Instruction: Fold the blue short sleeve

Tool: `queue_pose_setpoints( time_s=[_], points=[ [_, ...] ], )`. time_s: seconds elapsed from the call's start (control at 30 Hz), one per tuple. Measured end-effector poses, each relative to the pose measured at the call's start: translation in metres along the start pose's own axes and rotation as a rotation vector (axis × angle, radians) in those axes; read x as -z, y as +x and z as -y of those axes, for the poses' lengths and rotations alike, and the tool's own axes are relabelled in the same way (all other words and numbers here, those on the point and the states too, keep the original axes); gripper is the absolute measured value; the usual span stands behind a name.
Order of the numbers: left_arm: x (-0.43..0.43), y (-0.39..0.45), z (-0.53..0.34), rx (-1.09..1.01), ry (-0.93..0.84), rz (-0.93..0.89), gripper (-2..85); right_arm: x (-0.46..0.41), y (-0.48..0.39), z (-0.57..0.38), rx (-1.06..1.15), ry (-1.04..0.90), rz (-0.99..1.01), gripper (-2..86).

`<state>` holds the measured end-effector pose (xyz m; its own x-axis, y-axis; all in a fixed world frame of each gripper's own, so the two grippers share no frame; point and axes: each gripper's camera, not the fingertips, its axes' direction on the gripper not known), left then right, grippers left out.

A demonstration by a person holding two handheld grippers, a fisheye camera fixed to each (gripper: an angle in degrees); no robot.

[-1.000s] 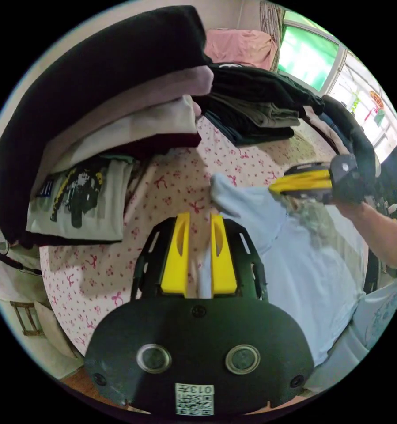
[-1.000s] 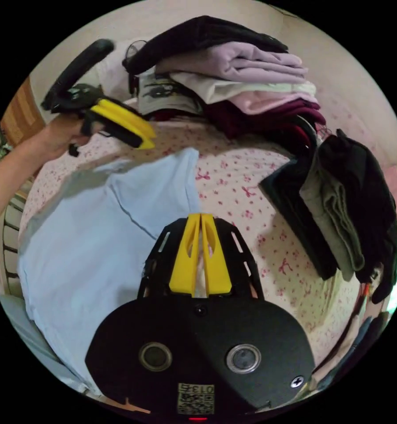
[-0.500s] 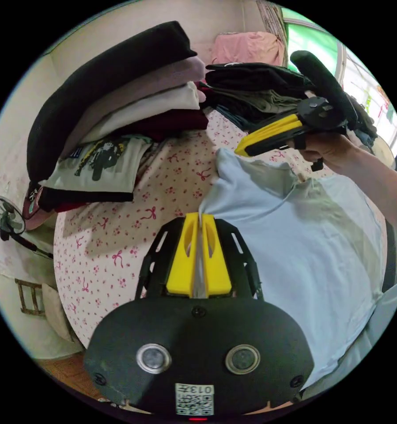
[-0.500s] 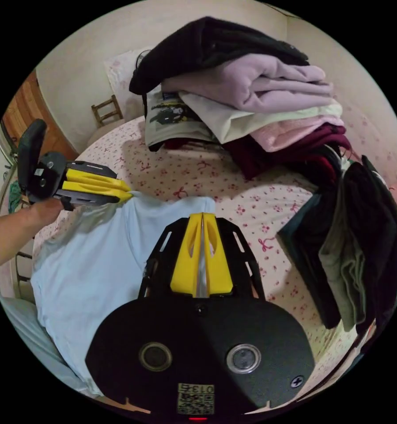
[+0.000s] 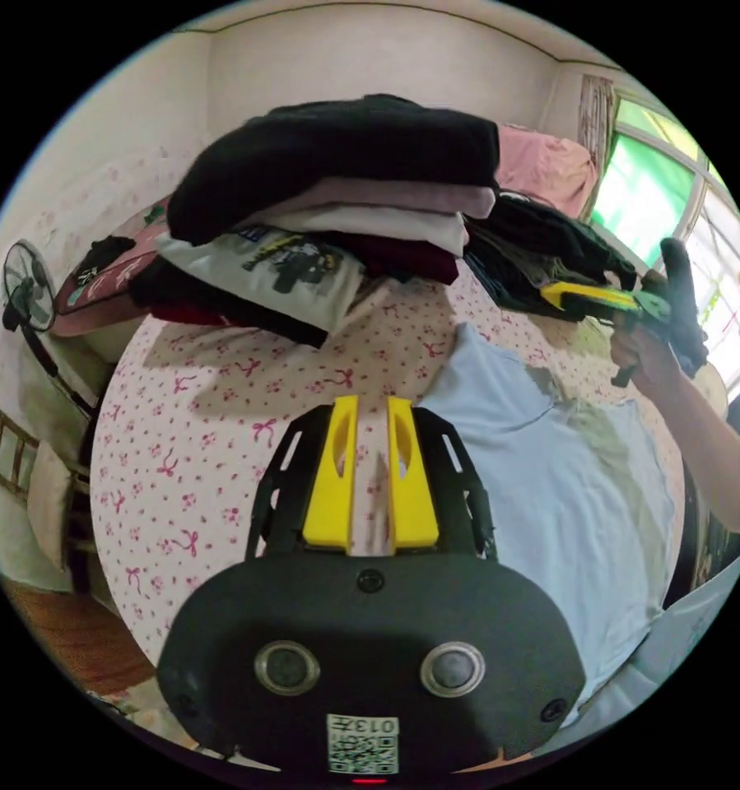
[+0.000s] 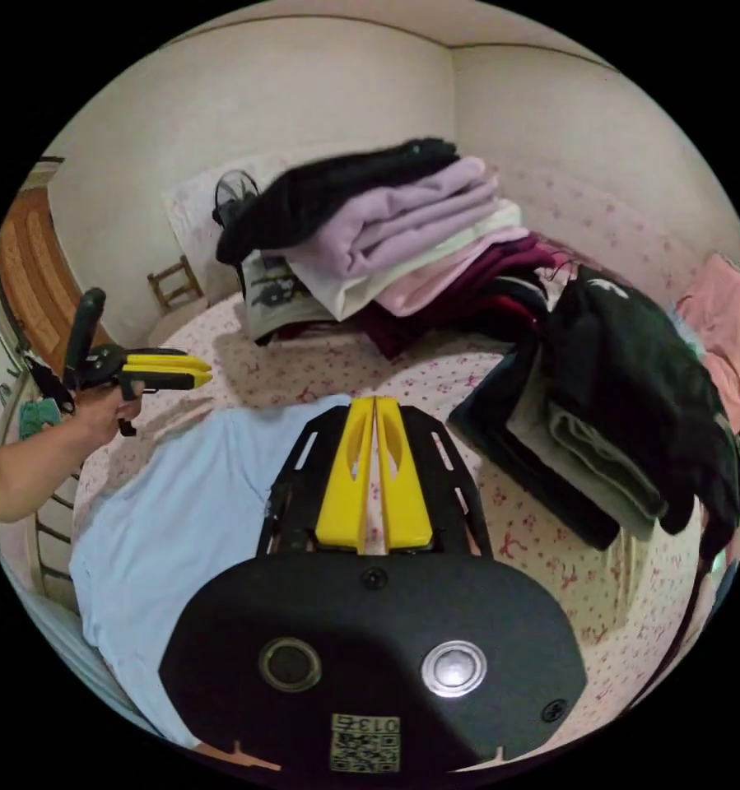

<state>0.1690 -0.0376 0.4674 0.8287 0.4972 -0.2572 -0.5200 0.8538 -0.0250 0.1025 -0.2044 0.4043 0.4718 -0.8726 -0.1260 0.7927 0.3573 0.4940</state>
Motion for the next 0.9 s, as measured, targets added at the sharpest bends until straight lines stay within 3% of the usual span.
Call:
queue_pose_setpoints(
  time_s=[0.1,0.3,0.5,0.67,0.8,0.9],
  points=[
    [0.022,0.002,-0.043,-0.036,-0.027,-0.013,5.7,0.053,-0.015,-0.056,-0.024,0.065,0.017,0.3],
    [0.042,0.034,-0.149,-0.013,-0.191,-0.052,7.7,0.123,-0.052,-0.182,-0.148,-0.125,-0.085,0.4],
    [0.044,0.085,-0.221,-0.072,-0.275,0.095,3.9,0.183,-0.09,-0.29,-0.29,-0.255,-0.195,0.3],
    [0.048,0.098,-0.262,-0.088,-0.249,0.197,0.7,0.22,-0.109,-0.361,-0.395,-0.315,-0.228,0.3],
    [0.06,0.097,-0.289,0.022,-0.255,0.204,0.0,0.246,-0.125,-0.397,-0.435,-0.292,-0.264,0.3],
    [0.086,0.103,-0.307,0.073,-0.145,0.18,0.0,0.27,-0.151,-0.417,-0.396,-0.239,-0.255,0.4]
  ],
)
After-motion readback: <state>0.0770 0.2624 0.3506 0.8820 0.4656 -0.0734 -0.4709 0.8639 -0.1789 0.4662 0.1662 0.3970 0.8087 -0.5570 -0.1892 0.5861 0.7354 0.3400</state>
